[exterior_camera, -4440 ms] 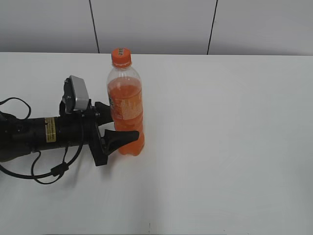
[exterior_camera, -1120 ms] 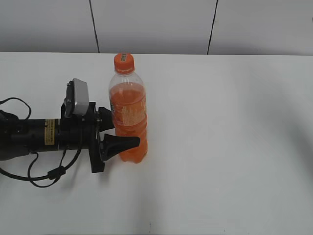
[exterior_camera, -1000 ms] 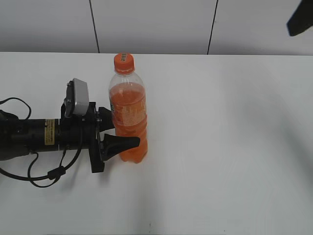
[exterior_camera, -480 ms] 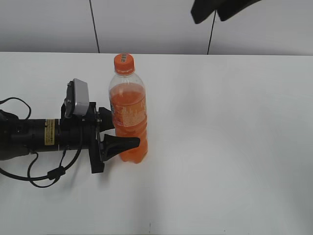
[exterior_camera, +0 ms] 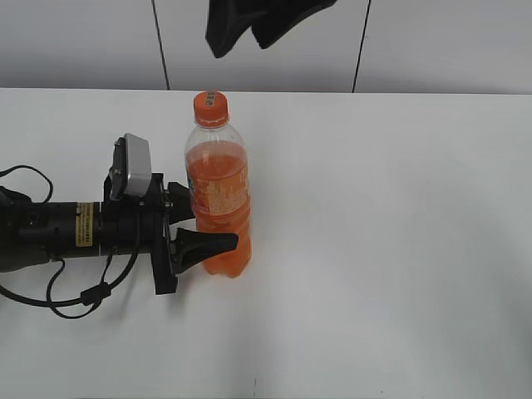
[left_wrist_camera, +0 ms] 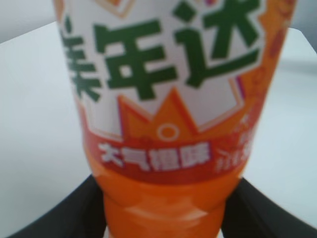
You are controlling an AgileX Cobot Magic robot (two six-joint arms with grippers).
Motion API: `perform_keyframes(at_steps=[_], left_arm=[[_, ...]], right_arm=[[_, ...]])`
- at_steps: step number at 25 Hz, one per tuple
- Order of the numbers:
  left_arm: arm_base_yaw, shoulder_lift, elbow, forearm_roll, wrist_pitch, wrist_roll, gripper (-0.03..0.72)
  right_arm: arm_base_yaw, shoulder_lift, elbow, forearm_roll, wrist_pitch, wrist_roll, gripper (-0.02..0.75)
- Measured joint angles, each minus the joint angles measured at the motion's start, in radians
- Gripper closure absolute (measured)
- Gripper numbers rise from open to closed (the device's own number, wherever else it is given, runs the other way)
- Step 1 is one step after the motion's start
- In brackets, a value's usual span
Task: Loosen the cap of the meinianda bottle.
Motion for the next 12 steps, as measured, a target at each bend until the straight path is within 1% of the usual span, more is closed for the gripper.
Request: perform_keyframes(at_steps=[4,9,10,12], left_arm=[[0.000,0.000,0.000,0.001,0.000,0.000,0.294],[0.000,0.000,0.000,0.001,0.000,0.000,0.294],[0.000,0.000,0.000,0.001,0.000,0.000,0.294],[0.000,0.000,0.000,0.001,0.000,0.000,0.294]], right_arm=[[0.032,0.044,-0.020,0.002,0.001,0.000,0.363],[0.036,0.073,-0.021,0.001,0.001,0.001,0.358],[0.036,0.073,-0.021,-0.001,0.001,0.001,0.348],[0.036,0.073,-0.022,-0.008,0.001,0.004,0.305]])
